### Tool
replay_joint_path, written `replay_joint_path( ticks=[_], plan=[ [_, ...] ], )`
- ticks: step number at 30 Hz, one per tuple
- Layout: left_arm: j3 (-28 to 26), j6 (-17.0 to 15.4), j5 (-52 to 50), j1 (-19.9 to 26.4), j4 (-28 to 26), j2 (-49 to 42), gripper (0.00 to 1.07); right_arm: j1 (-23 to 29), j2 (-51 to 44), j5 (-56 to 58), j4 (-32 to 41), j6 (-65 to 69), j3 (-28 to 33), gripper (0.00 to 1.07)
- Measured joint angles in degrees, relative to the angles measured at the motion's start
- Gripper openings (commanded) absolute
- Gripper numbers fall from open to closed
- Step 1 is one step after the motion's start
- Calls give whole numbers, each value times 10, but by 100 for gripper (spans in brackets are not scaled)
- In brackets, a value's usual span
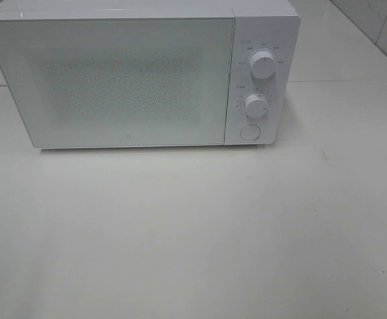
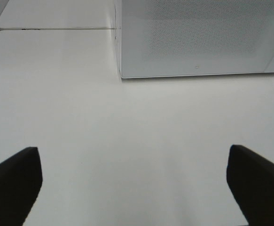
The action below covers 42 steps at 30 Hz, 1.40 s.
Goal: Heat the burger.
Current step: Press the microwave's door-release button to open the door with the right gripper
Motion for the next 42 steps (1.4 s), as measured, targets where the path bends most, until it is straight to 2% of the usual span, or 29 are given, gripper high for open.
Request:
replay_joint_path(
  ticks=[8, 10, 18, 24, 42],
  plan=[
    [0, 0, 0, 0, 0, 0, 100, -45, -90, 8, 0, -1, 22, 75],
    [0, 0, 0, 0, 0, 0, 100, -68, -137, 8, 0, -4, 22, 75],
    [0, 0, 0, 0, 0, 0, 100, -72, -211, 8, -1, -7, 23, 74],
    [0, 0, 0, 0, 0, 0, 100, -73, -222, 8, -2, -9, 42, 71],
    [0, 0, 0, 0, 0, 0, 100, -73, -222, 8, -2, -13, 44, 71]
  ],
)
